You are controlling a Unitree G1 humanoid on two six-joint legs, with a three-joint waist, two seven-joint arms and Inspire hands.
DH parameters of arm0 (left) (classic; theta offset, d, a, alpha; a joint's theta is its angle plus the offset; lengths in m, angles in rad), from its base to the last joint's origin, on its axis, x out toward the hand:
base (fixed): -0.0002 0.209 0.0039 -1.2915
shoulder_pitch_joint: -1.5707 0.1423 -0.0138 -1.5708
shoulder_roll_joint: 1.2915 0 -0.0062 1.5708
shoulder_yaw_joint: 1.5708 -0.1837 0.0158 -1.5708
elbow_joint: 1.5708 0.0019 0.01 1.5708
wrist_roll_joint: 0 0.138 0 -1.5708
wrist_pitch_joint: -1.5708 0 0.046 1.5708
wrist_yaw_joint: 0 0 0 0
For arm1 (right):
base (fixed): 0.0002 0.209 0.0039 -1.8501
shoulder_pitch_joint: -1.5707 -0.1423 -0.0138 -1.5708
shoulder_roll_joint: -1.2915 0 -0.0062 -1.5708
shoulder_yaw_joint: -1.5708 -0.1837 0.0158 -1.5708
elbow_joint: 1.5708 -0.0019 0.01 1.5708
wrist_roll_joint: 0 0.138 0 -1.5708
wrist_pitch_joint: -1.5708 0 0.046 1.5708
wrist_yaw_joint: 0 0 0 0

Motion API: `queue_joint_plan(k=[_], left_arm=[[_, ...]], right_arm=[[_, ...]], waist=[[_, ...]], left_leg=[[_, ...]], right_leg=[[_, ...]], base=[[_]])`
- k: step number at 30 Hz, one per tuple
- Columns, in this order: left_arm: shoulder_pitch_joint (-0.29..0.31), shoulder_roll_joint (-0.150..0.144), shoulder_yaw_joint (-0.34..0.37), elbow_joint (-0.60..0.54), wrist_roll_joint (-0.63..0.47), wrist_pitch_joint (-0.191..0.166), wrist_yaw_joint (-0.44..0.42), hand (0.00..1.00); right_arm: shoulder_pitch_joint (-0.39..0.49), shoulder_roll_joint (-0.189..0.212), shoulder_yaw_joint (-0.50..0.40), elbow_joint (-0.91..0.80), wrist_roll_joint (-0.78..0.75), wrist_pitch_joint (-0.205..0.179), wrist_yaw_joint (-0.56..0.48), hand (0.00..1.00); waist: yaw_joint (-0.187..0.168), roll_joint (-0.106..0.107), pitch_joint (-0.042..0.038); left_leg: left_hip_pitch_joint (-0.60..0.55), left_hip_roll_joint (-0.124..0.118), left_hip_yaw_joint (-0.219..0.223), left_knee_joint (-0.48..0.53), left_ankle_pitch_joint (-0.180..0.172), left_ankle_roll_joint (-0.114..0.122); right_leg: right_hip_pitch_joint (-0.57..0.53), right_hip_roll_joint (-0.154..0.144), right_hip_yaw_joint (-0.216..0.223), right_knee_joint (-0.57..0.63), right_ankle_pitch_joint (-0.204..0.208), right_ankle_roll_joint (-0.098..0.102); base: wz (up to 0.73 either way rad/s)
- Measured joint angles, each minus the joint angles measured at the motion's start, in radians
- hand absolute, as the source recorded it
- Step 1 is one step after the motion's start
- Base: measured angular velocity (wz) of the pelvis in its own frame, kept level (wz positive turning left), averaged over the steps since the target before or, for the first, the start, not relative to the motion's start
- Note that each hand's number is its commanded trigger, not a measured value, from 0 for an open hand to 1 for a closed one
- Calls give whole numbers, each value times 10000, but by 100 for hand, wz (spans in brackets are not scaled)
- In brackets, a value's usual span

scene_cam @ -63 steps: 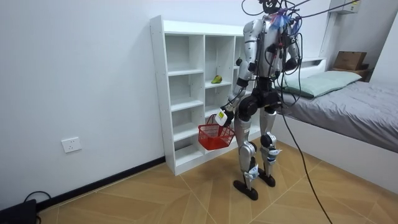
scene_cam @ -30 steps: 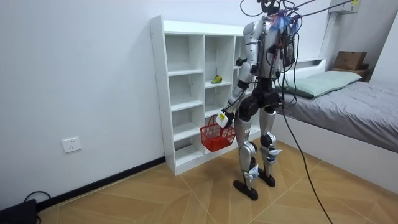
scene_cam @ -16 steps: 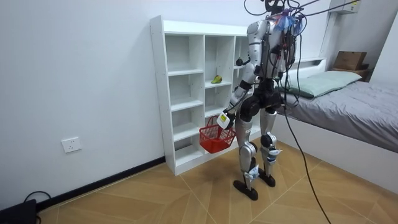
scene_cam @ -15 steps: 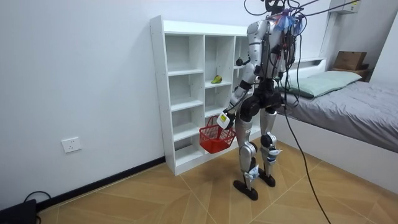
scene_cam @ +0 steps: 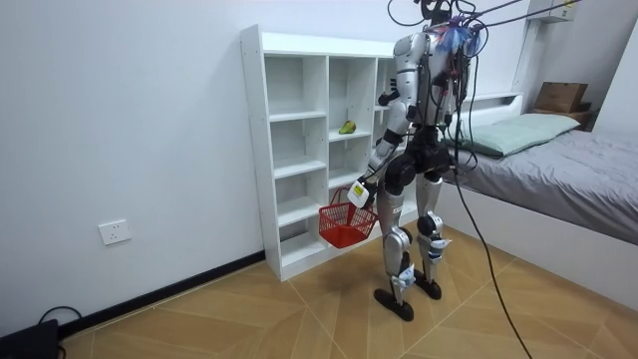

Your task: Collect fruits from the closet

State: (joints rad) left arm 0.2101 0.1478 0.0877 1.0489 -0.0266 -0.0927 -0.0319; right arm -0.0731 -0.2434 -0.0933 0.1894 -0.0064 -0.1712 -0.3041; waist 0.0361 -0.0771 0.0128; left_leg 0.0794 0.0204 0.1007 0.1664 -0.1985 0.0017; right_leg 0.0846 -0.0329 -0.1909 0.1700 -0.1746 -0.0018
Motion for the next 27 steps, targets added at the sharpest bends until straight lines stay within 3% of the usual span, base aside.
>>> queue_joint_plan(k=[7, 21, 27], left_arm=[[-21, 29, 65, -8, -11, -1, -60, 100], [-50, 86, 91, -35, -8, 0, -198, 100], [-256, 93, 68, -64, -4, 187, -250, 100]], right_arm=[[-625, -32, -1, 743, 15, 0, 24, 0], [-711, -46, 9, 732, 1, 0, 375, 0], [-1491, -550, 244, 1628, 24, 135, 730, 0]], waist=[[-10, -75, -22], [74, -108, -73], [183, -92, -61]], left_leg=[[-25, 12, -37, 34, 6, 10], [-71, -8, -70, 67, 9, 11], [-159, -7, -183, 223, 9, 11]], right_leg=[[41, -18, -54, 11, 0, 0], [-26, -16, -58, 36, 1, 0], [-19, -14, -72, 38, 10, -17]], base=[[2], [0], [4]])
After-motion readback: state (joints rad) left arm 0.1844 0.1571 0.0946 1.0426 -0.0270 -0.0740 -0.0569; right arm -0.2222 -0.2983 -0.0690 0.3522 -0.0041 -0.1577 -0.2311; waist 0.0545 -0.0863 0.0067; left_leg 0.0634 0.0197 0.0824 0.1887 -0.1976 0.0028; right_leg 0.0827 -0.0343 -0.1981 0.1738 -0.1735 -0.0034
